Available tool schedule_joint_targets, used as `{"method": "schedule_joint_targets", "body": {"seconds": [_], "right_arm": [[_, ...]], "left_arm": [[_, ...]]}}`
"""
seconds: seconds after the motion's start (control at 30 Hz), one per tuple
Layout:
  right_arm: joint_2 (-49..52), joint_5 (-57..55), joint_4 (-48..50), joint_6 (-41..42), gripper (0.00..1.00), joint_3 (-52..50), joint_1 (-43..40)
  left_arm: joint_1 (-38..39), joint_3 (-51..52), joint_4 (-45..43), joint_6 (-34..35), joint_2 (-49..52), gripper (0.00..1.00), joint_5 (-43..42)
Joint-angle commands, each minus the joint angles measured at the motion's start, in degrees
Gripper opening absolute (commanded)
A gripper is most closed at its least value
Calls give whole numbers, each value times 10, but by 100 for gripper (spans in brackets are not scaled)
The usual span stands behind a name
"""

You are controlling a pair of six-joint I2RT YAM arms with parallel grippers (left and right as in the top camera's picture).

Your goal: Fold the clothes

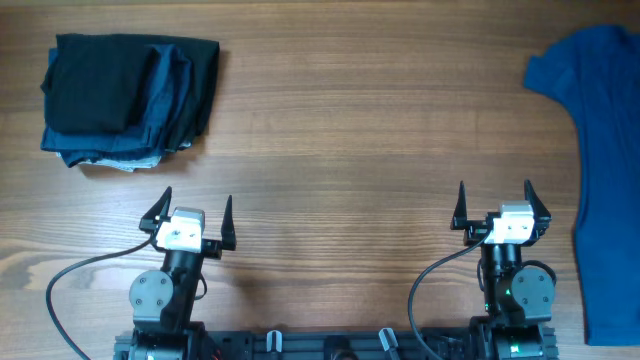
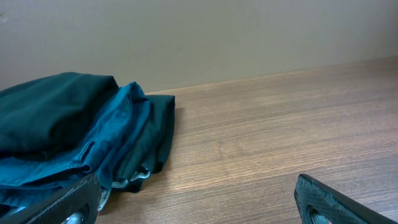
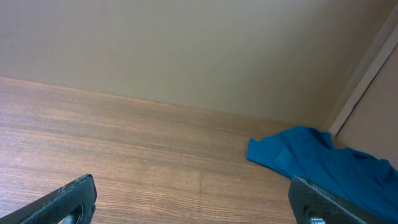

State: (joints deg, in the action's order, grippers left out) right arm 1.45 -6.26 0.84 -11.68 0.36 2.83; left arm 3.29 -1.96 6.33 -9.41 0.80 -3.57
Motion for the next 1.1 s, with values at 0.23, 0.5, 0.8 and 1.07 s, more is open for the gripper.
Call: {"method": "schedule_joint_targets", "body": {"seconds": [0.23,0.5,0.8,1.07], "right_arm": [[5,0,2,-3,100,0,-3],[5,0,2,-4,100,0,-3],[5,40,19,-14,100,0,-3],[5,73,-14,63,100,105,-3]], "left_arm": [[2,7,-4,-9,-4,100,-9],[2,7,-4,-9,-4,100,-9],[2,7,-4,-9,-4,100,-9],[2,7,-4,-9,-4,100,-9]]}}
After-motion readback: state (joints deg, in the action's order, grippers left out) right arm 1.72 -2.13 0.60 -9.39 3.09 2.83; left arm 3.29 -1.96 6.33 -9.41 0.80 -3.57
